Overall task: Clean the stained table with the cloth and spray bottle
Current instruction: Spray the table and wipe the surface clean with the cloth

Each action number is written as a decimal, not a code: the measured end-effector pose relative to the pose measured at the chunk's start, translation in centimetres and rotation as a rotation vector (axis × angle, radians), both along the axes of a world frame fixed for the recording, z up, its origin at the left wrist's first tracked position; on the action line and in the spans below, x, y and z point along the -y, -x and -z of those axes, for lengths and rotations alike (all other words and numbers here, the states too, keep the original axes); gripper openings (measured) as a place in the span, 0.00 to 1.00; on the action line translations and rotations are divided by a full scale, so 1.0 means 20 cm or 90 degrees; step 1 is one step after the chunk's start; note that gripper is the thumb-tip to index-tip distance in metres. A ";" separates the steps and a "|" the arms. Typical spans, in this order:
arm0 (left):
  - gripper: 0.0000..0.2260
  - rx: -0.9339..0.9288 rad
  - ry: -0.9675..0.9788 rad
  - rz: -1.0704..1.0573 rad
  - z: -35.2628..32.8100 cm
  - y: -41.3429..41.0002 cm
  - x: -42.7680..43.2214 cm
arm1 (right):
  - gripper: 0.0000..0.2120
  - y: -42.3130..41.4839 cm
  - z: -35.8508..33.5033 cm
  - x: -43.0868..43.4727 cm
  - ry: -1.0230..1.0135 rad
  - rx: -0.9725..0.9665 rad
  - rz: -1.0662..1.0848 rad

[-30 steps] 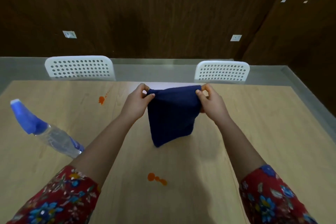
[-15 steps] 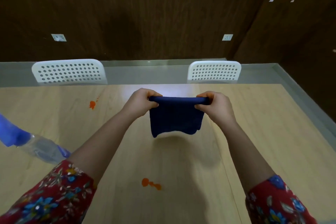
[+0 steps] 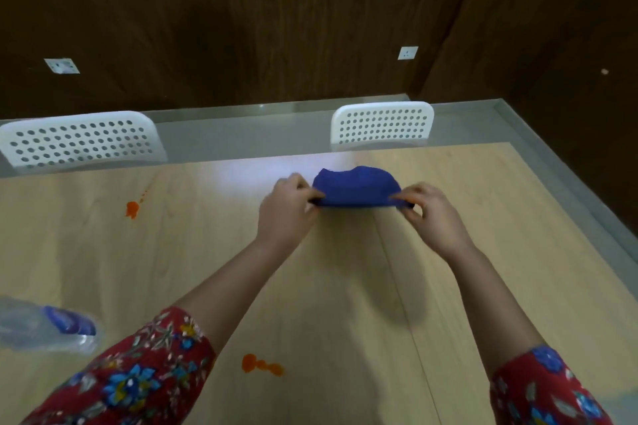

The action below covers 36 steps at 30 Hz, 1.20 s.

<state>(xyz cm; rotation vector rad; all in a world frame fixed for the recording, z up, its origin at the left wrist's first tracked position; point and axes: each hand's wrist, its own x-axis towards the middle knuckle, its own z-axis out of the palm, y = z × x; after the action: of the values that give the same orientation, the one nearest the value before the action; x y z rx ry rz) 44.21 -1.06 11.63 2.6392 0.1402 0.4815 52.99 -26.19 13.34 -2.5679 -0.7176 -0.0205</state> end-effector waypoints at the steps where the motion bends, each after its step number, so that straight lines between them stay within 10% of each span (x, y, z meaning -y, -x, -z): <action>1: 0.17 -0.051 -0.017 0.021 0.08 0.05 0.02 | 0.17 0.03 0.07 0.05 0.110 -0.037 -0.023; 5: 0.31 -0.198 -0.031 0.026 0.37 0.21 -0.03 | 0.19 0.14 0.33 0.12 0.169 -0.226 0.035; 10: 0.24 -0.252 -0.036 -0.033 0.57 0.21 -0.31 | 0.19 0.00 0.53 -0.26 -0.030 -0.119 0.177; 16: 0.27 -0.269 -0.058 -0.008 0.71 0.24 -0.50 | 0.34 -0.05 0.78 -0.54 0.296 -0.134 0.148; 25: 0.26 -0.260 -0.060 -0.043 0.75 0.22 -0.51 | 0.29 -0.38 0.78 -0.50 0.230 -0.113 0.284; 32: 0.26 -0.260 -0.033 -0.055 0.74 0.23 -0.51 | 0.33 0.02 0.80 -0.78 0.207 -0.046 -0.130; 36: 0.26 -0.263 -0.052 -0.063 0.76 0.22 -0.50 | 0.28 -0.28 0.82 -0.55 0.212 -0.025 0.032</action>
<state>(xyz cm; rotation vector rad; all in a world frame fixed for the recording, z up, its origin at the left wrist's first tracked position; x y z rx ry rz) 39.85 9.00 -3.49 2.7883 0.3877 -0.0365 58.52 -15.26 -3.15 -2.8936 -0.6897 0.1448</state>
